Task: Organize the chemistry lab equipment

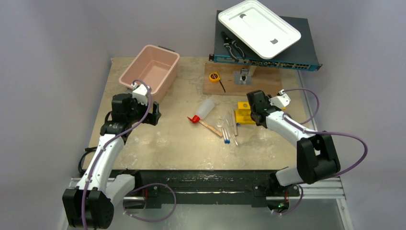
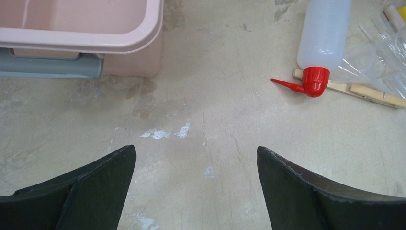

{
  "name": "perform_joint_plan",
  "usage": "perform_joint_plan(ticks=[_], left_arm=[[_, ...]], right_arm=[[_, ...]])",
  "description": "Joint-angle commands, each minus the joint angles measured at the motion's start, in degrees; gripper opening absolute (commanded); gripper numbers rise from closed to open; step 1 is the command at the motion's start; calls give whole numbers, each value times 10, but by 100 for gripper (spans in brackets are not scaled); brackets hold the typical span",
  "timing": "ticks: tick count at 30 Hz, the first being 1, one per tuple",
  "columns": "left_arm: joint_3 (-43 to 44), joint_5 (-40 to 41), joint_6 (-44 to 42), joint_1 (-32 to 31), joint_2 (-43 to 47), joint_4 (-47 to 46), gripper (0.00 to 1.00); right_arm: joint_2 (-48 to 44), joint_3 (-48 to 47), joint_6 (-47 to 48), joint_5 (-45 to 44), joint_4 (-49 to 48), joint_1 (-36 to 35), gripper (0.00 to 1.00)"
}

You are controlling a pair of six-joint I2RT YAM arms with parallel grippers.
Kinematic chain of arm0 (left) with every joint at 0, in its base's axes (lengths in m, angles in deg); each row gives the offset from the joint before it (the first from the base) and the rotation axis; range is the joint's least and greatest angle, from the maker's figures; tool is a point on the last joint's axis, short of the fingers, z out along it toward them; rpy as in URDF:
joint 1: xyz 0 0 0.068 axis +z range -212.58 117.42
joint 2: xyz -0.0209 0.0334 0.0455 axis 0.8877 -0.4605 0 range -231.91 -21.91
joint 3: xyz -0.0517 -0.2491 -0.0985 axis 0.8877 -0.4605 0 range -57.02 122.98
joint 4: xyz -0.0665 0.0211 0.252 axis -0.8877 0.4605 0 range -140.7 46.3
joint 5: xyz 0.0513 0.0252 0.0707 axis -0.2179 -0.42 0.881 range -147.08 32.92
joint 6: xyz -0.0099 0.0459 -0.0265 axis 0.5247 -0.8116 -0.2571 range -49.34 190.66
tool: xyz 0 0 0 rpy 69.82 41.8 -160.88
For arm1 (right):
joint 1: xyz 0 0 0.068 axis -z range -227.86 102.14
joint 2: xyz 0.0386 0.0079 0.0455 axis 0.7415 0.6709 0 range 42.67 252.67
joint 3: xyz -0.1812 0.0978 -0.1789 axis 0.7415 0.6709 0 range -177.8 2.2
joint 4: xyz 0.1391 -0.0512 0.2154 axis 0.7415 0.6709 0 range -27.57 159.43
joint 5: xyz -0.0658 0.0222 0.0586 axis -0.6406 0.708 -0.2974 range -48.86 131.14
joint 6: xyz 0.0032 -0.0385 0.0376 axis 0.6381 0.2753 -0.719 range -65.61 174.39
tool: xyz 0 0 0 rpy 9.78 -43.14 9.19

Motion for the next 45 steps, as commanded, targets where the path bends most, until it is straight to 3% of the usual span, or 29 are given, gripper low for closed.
perform_joint_plan(ticks=[1,9,20,22,26,29,38,45], left_arm=[[2,-12,-17,5,10,1,97],[16,-8,-24,4,-3,22,97],[28,-9,-35,5,-19,39,97],[27,-6,-39,4,-20,39,97],[25,-1,-43,5,-19,42,97],[23,0,-48,5,-17,46,97],[22,0,-56,5,-14,49,97],[23,1,-55,5,-17,49,97]], right_arm=[[9,-3,-39,-26,126,-8,46],[-44,-18,18,-49,148,-39,68],[-73,-62,120,-53,156,-36,79],[-62,-82,151,-41,156,-35,78],[-60,-85,280,35,90,-34,67],[-58,-95,336,74,102,-35,61],[-70,-59,366,118,134,-11,39],[-43,-82,399,178,116,49,36]])
